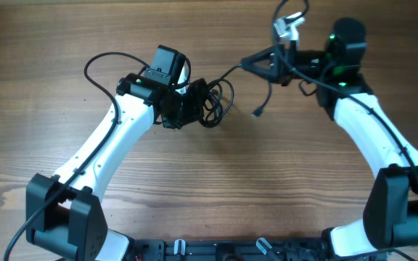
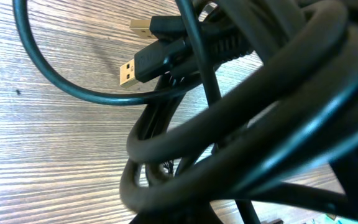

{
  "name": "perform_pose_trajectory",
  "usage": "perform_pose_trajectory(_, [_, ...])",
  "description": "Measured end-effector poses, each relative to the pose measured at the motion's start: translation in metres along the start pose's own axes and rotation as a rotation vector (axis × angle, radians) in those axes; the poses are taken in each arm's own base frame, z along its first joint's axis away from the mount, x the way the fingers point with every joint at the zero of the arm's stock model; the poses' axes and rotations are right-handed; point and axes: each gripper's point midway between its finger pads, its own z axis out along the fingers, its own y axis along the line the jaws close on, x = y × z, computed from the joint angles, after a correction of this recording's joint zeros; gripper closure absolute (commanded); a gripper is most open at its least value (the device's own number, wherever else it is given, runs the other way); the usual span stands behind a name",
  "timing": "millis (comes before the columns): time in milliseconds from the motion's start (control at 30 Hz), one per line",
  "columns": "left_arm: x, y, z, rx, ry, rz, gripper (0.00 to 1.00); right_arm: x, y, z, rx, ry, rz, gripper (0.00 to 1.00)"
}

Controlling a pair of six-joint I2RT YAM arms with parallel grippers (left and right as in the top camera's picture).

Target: Untangle cables

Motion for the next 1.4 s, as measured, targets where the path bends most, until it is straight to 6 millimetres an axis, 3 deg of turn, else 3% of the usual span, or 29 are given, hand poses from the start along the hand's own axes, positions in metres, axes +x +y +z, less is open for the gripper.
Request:
perform_pose_trajectory(67, [0.001, 0.000, -0.001, -0.001, 0.005, -0.001, 0.96, -0.010, -0.002, -0.020, 0.006, -0.044, 0.009, 0.95])
perform_pose_trajectory(133, [0.008, 0.026, 0.004, -0.099, 0.023, -0.039, 0.96, -0.034, 0.003, -0.068, 0.029, -0.165, -0.027, 0.95])
perform_pose_trajectory(200, [0.010, 0.047, 0.012, -0.169, 0.038, -0.071, 0.96, -0.045, 0.005, -0.104, 0.057, -0.256, -0.035, 0.95])
perform_pose_trajectory(300, [0.009, 0.052, 0.016, -0.186, 0.040, -0.070, 0.96, -0.042, -0.014, -0.115, 0.110, -0.306, 0.071, 0.95])
perform_pose_trajectory(400, [0.009, 0.040, 0.018, -0.121, 0.052, -0.020, 0.96, -0.025, -0.060, -0.103, 0.255, -0.328, 0.204, 0.95])
perform_pose_trajectory(500, [0.014, 0.030, 0.018, -0.060, 0.089, 0.025, 0.96, -0.008, -0.089, -0.082, 0.407, -0.279, 0.150, 0.95])
perform_pose_trajectory(600, [0.016, 0.023, 0.018, -0.023, 0.103, 0.054, 0.96, 0.005, -0.096, -0.056, 0.463, -0.202, 0.077, 0.89])
perform_pose_trajectory(700, [0.007, 0.021, 0.017, 0.007, 0.079, 0.025, 0.96, 0.030, -0.101, -0.023, 0.501, -0.093, 0.055, 0.75])
perform_pose_trajectory(800, [-0.006, 0.032, 0.014, -0.021, 0.034, -0.122, 0.96, 0.053, -0.104, 0.000, 0.530, -0.015, 0.074, 0.53])
perform_pose_trajectory(867, [-0.020, 0.050, 0.009, -0.070, -0.022, -0.282, 0.96, 0.065, -0.106, 0.015, 0.547, 0.024, 0.077, 0.46])
perform_pose_trajectory(1000, [-0.032, 0.069, 0.005, -0.134, -0.098, -0.481, 0.96, 0.073, -0.111, 0.027, 0.601, 0.030, 0.109, 0.44])
perform_pose_trajectory(1233, [-0.033, 0.072, 0.005, -0.148, -0.129, -0.641, 0.96, 0.074, -0.114, 0.064, 0.612, 0.007, 0.110, 0.44])
perform_pose_trajectory(1400, [-0.026, 0.065, 0.009, -0.155, -0.122, -0.630, 0.96, 0.077, -0.144, 0.084, 0.626, 0.020, 0.188, 0.47])
